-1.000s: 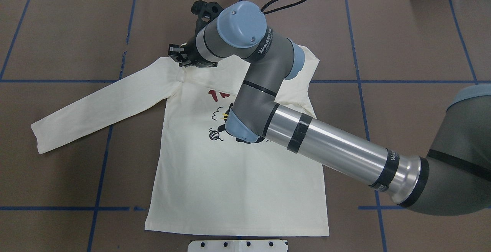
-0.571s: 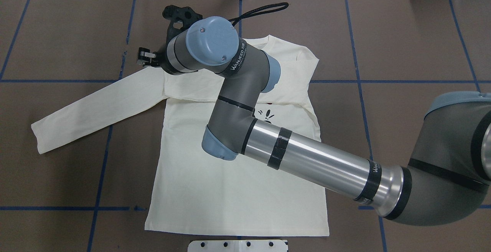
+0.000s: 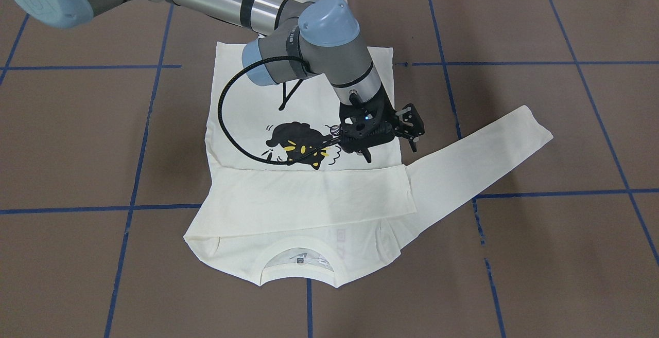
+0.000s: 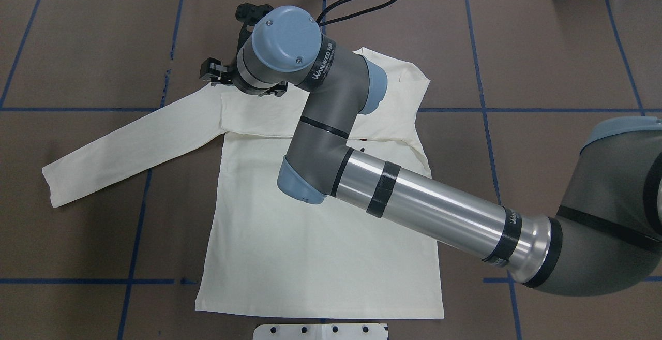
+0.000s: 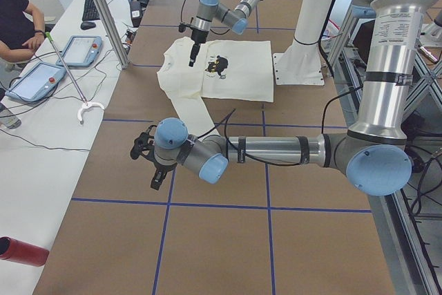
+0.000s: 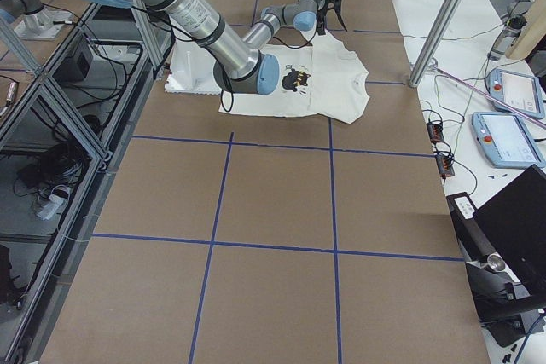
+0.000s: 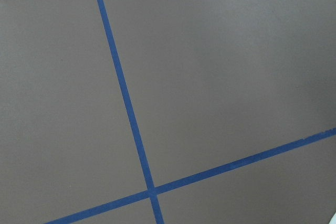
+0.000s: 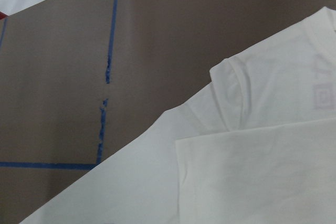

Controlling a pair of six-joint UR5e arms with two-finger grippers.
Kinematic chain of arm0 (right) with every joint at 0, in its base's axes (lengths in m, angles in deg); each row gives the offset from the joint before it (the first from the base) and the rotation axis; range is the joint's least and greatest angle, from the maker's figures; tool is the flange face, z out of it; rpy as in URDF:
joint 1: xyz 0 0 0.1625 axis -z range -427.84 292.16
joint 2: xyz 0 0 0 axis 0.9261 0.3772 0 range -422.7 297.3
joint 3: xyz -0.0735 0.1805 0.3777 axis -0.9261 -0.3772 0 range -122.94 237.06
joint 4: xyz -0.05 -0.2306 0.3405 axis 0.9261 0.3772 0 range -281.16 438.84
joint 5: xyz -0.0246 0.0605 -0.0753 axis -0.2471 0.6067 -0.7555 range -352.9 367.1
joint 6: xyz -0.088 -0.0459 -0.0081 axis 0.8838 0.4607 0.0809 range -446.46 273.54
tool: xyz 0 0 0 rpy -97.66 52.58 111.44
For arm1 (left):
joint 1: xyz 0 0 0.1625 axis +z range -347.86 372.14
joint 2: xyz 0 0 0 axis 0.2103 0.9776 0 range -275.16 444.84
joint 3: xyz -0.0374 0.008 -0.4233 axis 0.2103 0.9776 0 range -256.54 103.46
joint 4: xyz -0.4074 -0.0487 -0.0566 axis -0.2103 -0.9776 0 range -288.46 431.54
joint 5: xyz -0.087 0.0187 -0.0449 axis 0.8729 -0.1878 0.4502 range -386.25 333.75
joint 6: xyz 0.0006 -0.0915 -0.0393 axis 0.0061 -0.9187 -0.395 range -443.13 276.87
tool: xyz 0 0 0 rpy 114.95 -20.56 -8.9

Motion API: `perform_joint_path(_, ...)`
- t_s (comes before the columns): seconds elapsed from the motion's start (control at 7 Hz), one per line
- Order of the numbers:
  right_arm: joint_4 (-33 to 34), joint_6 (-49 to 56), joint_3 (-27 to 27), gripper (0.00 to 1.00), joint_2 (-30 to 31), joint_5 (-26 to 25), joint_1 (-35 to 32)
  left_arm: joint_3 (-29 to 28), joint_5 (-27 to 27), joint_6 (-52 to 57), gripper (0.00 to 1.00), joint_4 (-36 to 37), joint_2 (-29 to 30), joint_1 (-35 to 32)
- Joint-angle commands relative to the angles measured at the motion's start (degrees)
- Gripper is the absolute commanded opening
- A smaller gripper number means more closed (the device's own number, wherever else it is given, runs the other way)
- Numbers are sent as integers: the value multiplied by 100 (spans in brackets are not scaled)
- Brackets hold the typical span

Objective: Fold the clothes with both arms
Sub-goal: 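Lay the sleeve down across the chest, release, and lift the right gripper away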

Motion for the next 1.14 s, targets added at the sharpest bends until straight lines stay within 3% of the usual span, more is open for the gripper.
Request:
perform_joint_path(0.0, 2069, 1034, 1352, 100, 780, 473, -471, 955, -610, -1913, 100, -122, -418, 744)
perform_joint_path(0.14, 2888, 1816, 2066, 100, 1342, 640, -769, 1448, -1066, -2897, 100, -532, -873, 1174)
perform_joint_path(0.29, 3123, 2407, 2508, 100, 1948, 964, -1163, 1774, -1471, -4073, 99, -988, -1287, 1614)
perform_joint_path(0.43, 3134, 3248, 2817, 100, 2537, 1358, -1611, 2030, -2180, -4781, 97, -975, -1596, 2332)
perform_joint_path(0.57, 3134, 3752, 3003, 100, 2978, 1884, -2024, 2024, -2578, -5614, 97, -940, -1599, 2904)
perform_joint_path(1.0, 3107, 4397, 3541, 100, 3912, 2450, -2563, 1884, -3063, -6234, 99, -949, -1704, 3340)
